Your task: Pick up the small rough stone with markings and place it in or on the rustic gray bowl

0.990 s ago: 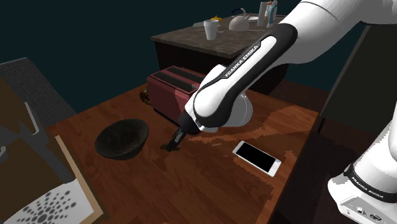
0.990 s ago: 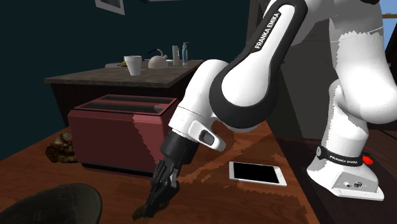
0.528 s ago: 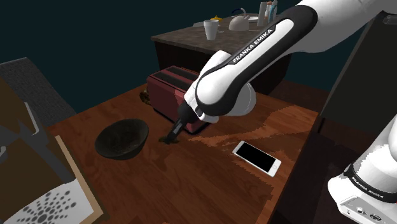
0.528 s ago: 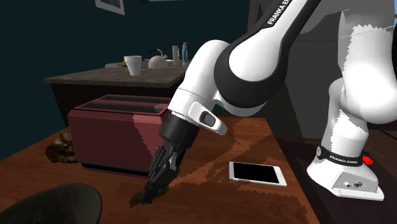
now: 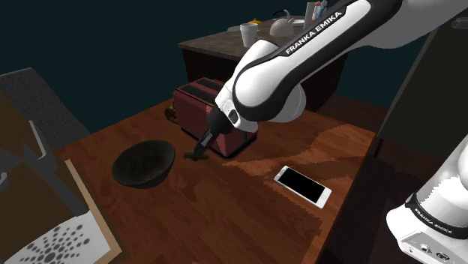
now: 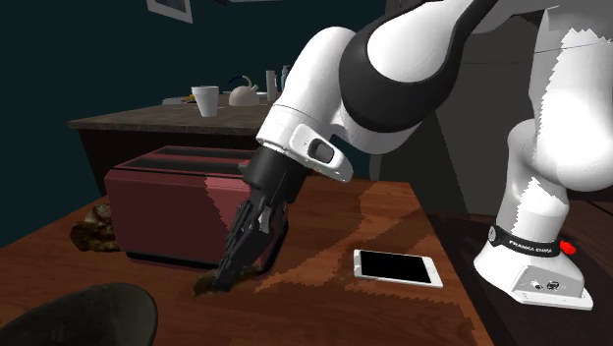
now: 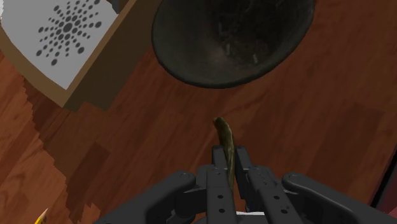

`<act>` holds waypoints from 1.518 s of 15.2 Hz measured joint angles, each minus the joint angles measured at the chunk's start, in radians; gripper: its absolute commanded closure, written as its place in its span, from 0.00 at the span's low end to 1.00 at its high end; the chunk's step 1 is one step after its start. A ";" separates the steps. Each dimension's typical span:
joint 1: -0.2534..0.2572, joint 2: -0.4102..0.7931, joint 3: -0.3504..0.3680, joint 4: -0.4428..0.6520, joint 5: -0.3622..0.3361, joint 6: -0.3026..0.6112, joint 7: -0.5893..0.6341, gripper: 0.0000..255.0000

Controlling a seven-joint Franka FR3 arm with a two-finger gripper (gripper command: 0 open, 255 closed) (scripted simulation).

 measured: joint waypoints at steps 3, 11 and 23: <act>-0.002 -0.035 -0.007 0.012 -0.015 -0.043 0.029 1.00; -0.007 -0.083 -0.021 0.062 -0.068 -0.132 0.104 1.00; 0.401 0.376 -0.385 0.700 -0.449 -0.276 0.405 1.00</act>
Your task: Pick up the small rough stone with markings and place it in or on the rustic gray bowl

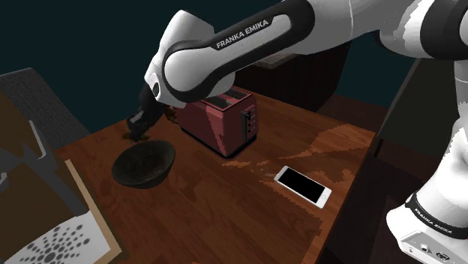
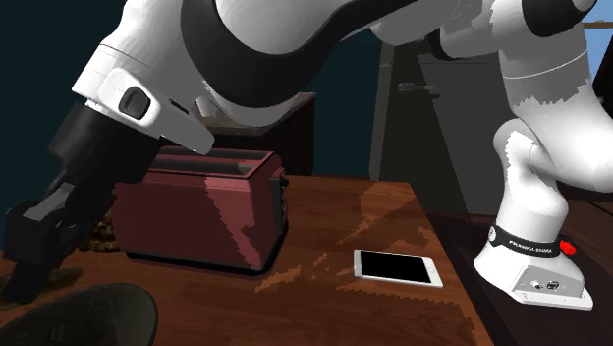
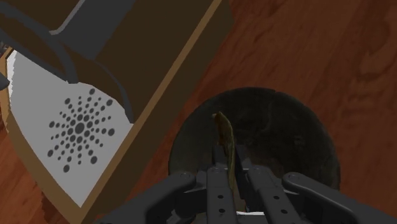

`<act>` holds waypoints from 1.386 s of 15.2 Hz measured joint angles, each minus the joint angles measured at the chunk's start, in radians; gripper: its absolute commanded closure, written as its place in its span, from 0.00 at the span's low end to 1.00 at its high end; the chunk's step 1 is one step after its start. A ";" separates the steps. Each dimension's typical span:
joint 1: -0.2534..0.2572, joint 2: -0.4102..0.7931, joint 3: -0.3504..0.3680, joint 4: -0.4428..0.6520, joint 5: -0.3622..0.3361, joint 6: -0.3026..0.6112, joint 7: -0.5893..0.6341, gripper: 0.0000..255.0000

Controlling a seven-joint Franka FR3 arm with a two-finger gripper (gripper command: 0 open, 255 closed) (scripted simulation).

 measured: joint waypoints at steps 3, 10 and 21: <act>0.037 0.051 -0.034 0.065 0.002 -0.012 0.004 1.00; 0.036 0.097 -0.029 0.043 0.009 0.052 -0.019 1.00; 0.030 0.128 -0.020 0.019 0.017 0.104 -0.043 1.00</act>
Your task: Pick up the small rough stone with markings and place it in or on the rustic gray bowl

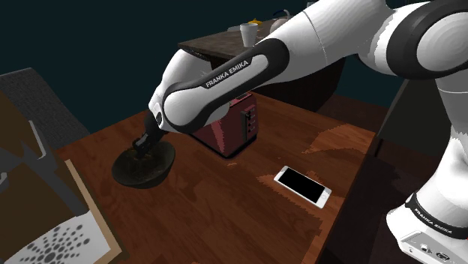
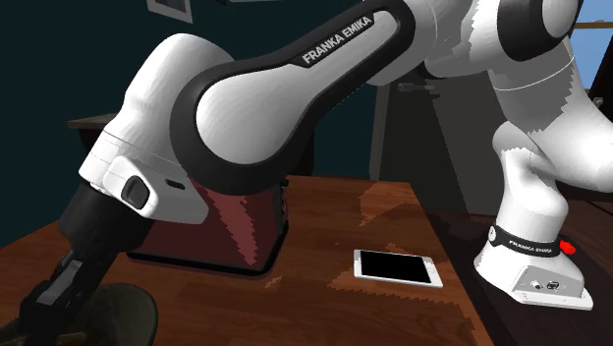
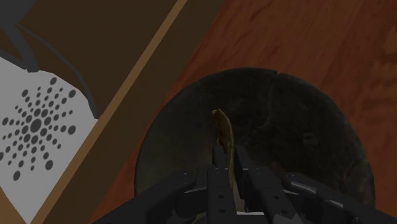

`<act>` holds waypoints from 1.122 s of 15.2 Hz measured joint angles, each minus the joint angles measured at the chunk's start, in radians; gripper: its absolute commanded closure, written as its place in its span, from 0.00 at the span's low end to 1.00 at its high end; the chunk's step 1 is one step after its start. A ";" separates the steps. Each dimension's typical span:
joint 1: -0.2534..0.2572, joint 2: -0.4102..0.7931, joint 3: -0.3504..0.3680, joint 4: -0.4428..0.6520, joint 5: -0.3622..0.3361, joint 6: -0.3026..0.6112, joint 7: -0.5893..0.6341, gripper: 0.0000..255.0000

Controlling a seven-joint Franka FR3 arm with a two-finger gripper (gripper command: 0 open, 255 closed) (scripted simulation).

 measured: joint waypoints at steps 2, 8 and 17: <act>0.000 0.000 0.000 0.000 0.000 0.000 0.000 0.00; -0.006 -0.017 0.003 -0.016 0.004 -0.002 -0.002 0.00; -0.058 -0.135 0.030 -0.115 0.038 -0.026 -0.027 0.00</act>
